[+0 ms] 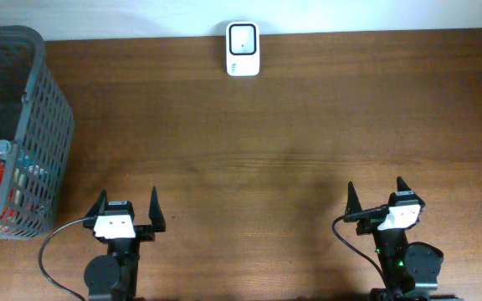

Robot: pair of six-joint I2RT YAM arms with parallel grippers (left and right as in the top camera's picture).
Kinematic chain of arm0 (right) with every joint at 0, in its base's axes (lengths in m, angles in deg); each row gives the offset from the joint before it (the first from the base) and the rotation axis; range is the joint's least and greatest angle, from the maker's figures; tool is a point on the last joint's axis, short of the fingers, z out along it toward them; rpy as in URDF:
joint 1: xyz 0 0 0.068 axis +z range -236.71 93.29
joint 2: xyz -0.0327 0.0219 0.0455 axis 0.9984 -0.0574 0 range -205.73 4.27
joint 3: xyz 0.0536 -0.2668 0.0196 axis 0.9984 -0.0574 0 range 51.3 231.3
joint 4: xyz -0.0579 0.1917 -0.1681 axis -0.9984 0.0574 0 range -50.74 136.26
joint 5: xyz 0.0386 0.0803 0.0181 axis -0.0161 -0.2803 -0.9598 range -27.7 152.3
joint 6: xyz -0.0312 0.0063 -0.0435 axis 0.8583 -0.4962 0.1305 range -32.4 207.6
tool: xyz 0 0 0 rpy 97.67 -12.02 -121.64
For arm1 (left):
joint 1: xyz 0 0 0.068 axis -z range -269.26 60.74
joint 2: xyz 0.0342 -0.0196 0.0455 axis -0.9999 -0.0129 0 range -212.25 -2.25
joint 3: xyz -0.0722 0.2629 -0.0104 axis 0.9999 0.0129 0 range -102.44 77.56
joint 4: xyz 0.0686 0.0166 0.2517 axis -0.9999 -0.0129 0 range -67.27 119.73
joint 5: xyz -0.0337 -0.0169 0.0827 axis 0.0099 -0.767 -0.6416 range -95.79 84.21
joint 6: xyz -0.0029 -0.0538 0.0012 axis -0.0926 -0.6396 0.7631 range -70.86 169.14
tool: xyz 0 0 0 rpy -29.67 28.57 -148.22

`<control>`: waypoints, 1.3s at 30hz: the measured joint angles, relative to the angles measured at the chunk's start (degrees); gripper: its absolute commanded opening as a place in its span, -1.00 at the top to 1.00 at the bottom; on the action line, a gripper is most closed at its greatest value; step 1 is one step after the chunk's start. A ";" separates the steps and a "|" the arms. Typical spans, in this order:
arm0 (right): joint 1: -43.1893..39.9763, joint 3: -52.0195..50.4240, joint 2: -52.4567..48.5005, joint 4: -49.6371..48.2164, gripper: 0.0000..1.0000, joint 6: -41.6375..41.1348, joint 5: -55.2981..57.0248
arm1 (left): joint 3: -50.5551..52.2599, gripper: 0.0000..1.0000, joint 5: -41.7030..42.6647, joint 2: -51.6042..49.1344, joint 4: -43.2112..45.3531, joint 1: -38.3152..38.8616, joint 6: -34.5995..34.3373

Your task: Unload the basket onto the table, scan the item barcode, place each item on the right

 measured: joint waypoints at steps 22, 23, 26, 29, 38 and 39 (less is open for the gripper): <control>0.00 0.00 0.00 0.00 -0.97 0.04 0.00 | 0.00 -0.98 0.15 0.02 0.00 0.00 0.00; 0.02 0.00 0.00 0.00 -0.97 0.02 0.00 | 0.00 -0.98 0.17 0.02 0.00 0.00 -0.02; 0.02 0.00 0.00 0.00 -0.97 0.02 0.00 | 0.02 -0.98 2.69 -0.04 1.01 0.00 -0.07; 0.00 0.00 0.00 0.00 -0.97 0.02 0.00 | 0.26 -0.98 12.02 -0.15 7.96 0.00 -0.09; 0.00 0.00 0.00 0.00 -0.97 0.00 0.15 | -0.39 -0.98 23.30 -0.39 44.68 0.00 0.00; 0.00 0.00 0.00 0.00 -0.97 0.02 0.17 | -1.11 -0.98 23.28 -0.42 43.87 0.00 0.26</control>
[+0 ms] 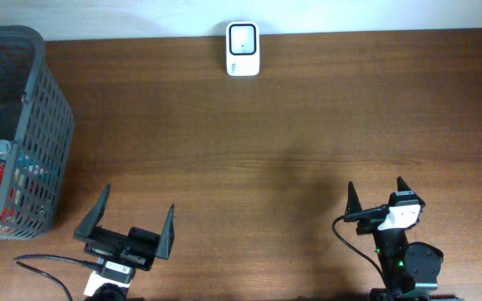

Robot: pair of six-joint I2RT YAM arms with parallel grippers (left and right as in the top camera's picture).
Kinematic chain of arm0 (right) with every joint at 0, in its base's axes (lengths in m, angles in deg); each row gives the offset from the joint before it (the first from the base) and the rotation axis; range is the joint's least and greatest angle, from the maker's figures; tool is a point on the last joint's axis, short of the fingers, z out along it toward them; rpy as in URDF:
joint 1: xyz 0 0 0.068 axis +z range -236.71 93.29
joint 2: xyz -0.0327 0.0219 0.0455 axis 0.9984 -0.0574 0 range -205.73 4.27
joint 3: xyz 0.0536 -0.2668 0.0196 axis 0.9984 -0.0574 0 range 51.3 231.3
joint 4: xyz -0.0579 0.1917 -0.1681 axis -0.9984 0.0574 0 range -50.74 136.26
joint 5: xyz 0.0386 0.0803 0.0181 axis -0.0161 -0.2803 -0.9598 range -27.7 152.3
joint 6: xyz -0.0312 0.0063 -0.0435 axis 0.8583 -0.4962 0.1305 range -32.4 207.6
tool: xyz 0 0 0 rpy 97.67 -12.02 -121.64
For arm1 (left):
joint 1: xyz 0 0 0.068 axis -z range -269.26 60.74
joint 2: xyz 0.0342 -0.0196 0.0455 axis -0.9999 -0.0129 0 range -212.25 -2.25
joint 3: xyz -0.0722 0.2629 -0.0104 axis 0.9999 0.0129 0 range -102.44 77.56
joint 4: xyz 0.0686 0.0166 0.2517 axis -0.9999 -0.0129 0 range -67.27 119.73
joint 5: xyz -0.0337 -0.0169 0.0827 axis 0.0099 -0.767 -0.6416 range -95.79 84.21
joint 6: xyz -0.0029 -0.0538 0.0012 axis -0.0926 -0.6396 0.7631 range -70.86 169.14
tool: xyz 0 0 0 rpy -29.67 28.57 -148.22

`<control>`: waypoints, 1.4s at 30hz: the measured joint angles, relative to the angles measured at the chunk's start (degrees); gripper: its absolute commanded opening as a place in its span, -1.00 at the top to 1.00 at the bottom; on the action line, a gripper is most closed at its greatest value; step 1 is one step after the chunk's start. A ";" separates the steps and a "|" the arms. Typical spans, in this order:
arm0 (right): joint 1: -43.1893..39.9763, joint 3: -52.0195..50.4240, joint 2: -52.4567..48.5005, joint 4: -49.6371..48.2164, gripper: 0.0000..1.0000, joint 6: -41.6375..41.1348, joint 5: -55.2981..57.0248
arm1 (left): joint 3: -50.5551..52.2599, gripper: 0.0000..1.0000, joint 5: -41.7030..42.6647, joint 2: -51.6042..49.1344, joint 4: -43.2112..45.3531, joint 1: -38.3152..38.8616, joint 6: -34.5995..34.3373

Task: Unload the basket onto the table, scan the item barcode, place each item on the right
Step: 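Move the left gripper into the grey basket toward the blue bottle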

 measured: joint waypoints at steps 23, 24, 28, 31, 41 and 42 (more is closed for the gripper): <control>0.00 0.00 -0.22 0.00 -0.97 -0.02 0.00 | -94.03 -0.98 -1.81 -74.82 -95.89 0.26 0.79; 0.00 0.00 -0.22 0.00 -0.97 0.00 0.00 | -96.26 -0.98 -2.01 -76.81 -96.41 0.26 0.72; 0.00 0.00 -0.22 0.02 -0.97 -0.02 0.00 | -100.41 -0.98 -5.42 -82.68 -97.11 -0.11 -4.35; 0.00 0.00 -0.22 0.00 -0.97 0.00 0.00 | -108.00 -0.98 -8.46 -87.56 -100.21 -3.41 -11.72; 0.00 -0.02 -0.22 0.02 -0.97 0.00 0.00 | -136.04 -0.98 -22.84 -96.91 -112.34 -21.70 -28.98; 0.00 0.00 -0.22 0.02 -0.97 -0.02 0.00 | -136.06 -0.98 -25.86 -97.26 -112.45 -23.23 -30.62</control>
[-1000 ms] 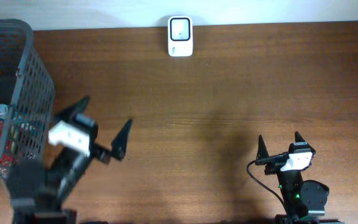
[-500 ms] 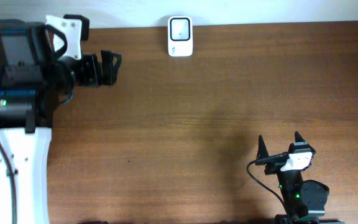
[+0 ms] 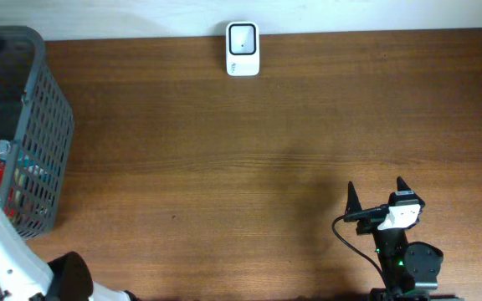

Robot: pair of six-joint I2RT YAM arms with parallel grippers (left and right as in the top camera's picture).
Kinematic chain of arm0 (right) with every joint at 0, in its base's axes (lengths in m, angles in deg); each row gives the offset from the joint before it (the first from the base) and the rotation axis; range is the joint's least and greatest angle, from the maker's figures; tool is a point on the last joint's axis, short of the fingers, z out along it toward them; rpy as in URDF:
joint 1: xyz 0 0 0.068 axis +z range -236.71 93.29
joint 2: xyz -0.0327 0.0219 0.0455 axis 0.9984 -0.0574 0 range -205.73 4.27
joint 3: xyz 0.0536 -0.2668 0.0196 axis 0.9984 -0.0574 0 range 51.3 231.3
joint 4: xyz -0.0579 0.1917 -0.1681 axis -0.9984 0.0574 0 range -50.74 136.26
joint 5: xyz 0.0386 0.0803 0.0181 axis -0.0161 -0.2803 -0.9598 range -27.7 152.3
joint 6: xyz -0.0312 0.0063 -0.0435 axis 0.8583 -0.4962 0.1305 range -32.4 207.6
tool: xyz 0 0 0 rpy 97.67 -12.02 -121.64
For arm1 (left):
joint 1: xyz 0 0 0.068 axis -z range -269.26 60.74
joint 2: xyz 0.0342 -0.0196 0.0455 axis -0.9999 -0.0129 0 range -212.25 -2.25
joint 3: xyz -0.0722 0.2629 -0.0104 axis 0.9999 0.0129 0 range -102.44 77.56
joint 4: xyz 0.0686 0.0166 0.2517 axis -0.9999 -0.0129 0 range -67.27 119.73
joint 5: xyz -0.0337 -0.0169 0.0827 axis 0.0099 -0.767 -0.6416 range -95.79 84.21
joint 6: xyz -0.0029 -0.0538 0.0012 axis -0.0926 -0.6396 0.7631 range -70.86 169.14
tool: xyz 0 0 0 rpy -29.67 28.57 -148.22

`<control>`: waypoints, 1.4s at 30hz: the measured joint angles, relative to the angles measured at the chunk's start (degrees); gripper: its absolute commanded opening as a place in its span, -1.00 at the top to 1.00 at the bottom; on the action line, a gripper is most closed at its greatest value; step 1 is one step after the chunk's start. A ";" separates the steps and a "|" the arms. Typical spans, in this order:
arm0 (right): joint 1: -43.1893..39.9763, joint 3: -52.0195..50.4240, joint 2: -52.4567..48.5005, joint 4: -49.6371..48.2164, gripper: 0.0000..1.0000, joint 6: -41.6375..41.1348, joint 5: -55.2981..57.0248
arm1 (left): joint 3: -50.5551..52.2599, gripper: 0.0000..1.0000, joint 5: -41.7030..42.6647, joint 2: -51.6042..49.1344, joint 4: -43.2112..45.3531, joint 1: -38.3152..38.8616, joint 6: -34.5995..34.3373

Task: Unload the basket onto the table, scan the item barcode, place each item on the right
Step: 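Move the left gripper into the grey basket toward the blue bottle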

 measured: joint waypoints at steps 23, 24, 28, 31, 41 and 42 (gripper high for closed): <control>0.00 0.00 0.00 -0.02 -0.97 0.00 0.00 | -0.28 -0.98 -3.65 -26.64 -13.51 -8.50 -4.22; 0.00 -0.02 0.00 0.00 -0.97 -0.02 0.00 | -0.28 -0.98 -3.13 -27.10 -14.23 -8.50 -4.22; 0.00 -0.02 0.00 0.00 -0.97 0.02 0.00 | -0.28 -0.98 -2.38 -27.52 -16.65 -8.68 -4.22; 0.00 -0.02 0.00 0.00 -0.97 0.00 0.00 | -0.28 -0.98 -2.43 -27.52 -18.73 -9.03 -4.22; 0.00 0.00 0.00 -0.02 -0.97 0.02 0.00 | 5.05 -0.98 -2.40 -27.52 -18.95 -9.64 -4.22; 0.00 0.00 0.00 0.00 -0.97 0.02 0.00 | 6.64 -0.98 -2.12 -27.52 -18.64 -9.62 -4.22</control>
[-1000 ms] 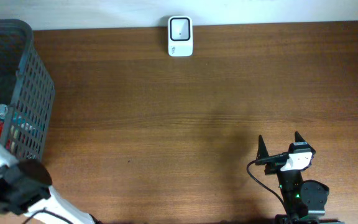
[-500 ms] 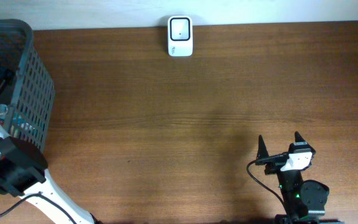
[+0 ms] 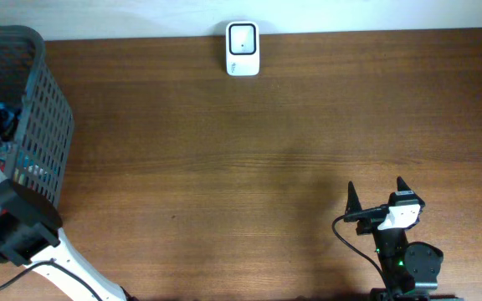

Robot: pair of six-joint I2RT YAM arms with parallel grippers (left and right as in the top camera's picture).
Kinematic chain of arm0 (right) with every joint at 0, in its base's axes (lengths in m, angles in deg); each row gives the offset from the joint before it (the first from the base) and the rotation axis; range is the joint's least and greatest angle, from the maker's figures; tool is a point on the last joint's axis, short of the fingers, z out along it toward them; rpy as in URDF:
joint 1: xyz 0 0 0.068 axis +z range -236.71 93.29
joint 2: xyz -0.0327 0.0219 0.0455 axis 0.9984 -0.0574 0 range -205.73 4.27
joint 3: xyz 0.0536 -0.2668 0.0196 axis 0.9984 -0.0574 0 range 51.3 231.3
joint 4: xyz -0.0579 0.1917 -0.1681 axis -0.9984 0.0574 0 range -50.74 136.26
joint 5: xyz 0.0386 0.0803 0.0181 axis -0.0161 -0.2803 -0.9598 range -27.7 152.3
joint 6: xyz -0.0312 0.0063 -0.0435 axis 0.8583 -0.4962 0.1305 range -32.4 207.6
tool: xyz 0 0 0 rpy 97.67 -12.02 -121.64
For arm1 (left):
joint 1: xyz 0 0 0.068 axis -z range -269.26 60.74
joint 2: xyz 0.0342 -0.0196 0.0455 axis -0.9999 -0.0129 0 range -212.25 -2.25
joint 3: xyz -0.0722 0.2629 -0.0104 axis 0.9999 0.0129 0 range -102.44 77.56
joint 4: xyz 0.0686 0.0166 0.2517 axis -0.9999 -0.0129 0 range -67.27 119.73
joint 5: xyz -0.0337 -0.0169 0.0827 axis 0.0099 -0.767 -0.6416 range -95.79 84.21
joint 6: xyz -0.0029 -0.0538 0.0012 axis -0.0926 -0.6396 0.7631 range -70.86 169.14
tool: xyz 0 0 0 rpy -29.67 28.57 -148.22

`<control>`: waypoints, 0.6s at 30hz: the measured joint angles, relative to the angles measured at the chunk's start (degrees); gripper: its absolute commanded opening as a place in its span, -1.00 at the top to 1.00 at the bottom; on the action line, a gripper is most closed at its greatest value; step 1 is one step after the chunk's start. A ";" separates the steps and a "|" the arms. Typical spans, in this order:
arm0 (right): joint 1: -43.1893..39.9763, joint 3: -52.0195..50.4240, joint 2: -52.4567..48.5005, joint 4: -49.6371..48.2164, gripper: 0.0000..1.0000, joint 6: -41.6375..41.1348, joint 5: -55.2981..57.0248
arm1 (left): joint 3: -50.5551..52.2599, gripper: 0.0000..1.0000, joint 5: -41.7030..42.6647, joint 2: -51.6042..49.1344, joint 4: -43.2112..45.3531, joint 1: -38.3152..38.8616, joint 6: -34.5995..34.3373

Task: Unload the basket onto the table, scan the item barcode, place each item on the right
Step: 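Move the left gripper into the grey basket toward the blue bottle, then grasp the blue Listerine bottle with the left gripper and lift it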

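Note:
The white barcode scanner (image 3: 242,48) stands at the table's far edge, near the middle. Items lie in the grey mesh basket (image 3: 53,109) at the left; only bits of red and blue packaging (image 3: 25,167) show through its wall. My left arm (image 3: 15,227) reaches up from the bottom left over the basket's rim. My left gripper is a dark shape down inside the basket, and its fingers are too dim to read. My right gripper (image 3: 376,191) rests open near the front right, with nothing between its fingers.
The brown wooden table (image 3: 266,150) spreads between the basket and the right arm. The basket's tall wall stands between its contents and the table. A black cable (image 3: 354,238) loops beside the right arm's base.
My left arm has gone further into the basket: its dark wrist joint now sits over the basket's near corner and the gripper is down among the items. The right arm has not moved.
Both grippers first rested open at the front of the table. Then the left gripper was lifted and turned toward the basket. After that the left arm was swung out at the far left edge of view, and now its gripper is inside the basket.

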 measured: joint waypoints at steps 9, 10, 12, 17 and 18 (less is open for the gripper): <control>0.00 -0.02 0.00 0.00 -0.97 -0.02 0.00 | 8.94 -0.67 0.59 0.00 8.20 0.00 0.00; 0.00 -0.02 0.00 -0.02 -0.97 -0.02 0.00 | 8.96 -0.43 0.57 0.00 8.68 0.00 0.00; 0.00 0.00 0.00 -0.02 -0.96 -0.02 0.00 | 8.96 -0.11 0.55 0.00 9.40 0.00 -0.15; 0.00 -0.02 0.00 -0.02 -0.97 0.00 0.00 | 8.96 -0.08 0.83 0.00 9.86 0.00 -0.42; 0.00 0.00 0.00 -0.02 -0.97 -0.04 0.00 | 8.96 -0.02 0.92 0.00 9.81 0.00 -0.42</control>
